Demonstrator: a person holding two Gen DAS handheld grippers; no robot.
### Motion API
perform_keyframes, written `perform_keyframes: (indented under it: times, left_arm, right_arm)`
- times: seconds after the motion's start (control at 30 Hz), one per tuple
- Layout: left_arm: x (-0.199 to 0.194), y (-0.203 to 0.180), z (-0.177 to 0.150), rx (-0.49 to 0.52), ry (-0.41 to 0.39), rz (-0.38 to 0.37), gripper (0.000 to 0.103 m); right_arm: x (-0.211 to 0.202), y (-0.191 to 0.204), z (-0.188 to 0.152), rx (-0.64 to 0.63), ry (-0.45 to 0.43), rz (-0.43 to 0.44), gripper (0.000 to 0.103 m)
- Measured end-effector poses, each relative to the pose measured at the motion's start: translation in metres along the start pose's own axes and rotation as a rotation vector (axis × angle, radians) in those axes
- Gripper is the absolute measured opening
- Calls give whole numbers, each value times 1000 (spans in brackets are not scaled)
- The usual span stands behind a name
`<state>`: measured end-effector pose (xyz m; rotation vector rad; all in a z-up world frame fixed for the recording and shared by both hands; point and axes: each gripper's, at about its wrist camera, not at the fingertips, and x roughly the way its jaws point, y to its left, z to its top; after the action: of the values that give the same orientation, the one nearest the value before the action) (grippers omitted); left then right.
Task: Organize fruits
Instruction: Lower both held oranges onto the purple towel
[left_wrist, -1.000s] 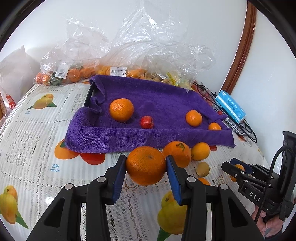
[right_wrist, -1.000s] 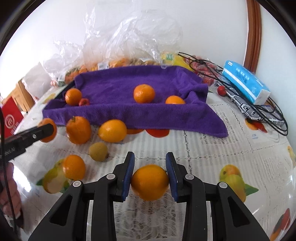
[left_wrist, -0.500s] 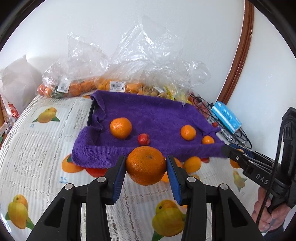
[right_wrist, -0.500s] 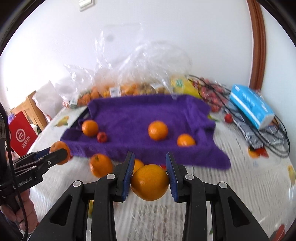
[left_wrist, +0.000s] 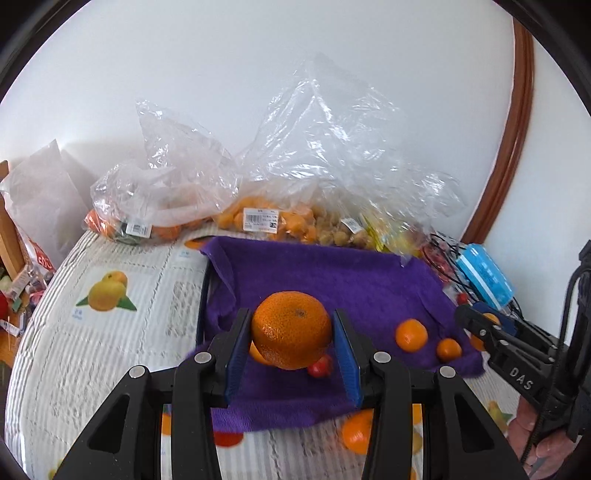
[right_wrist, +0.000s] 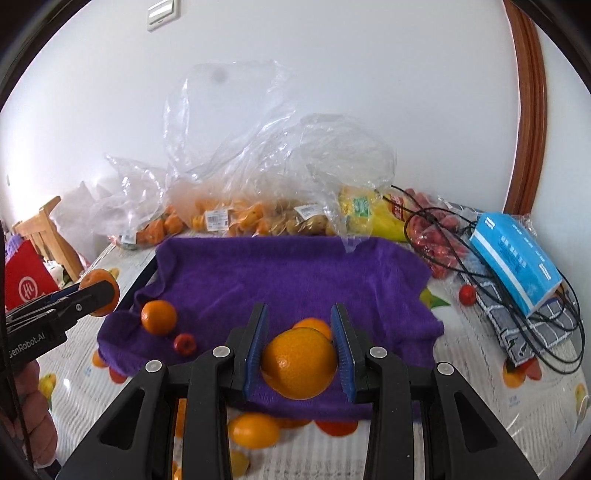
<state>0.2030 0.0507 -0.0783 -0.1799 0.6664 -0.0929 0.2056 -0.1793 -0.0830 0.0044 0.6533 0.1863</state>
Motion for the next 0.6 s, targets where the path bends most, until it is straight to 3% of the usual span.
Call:
perform_keyframes:
  times: [0.17,0.4,0.6]
  left_arm:
    - [21,5,11,-22,-16,20,41]
    - [45,8,-3,-14,39,22,41]
    - [45,6,-7,2,21,18,41]
  right_arm:
    - [15,-2,14,7,-13,16,35]
    - [40,-12,-2,29,27,28,35]
    - [50,-12,-9,29,52,21,35]
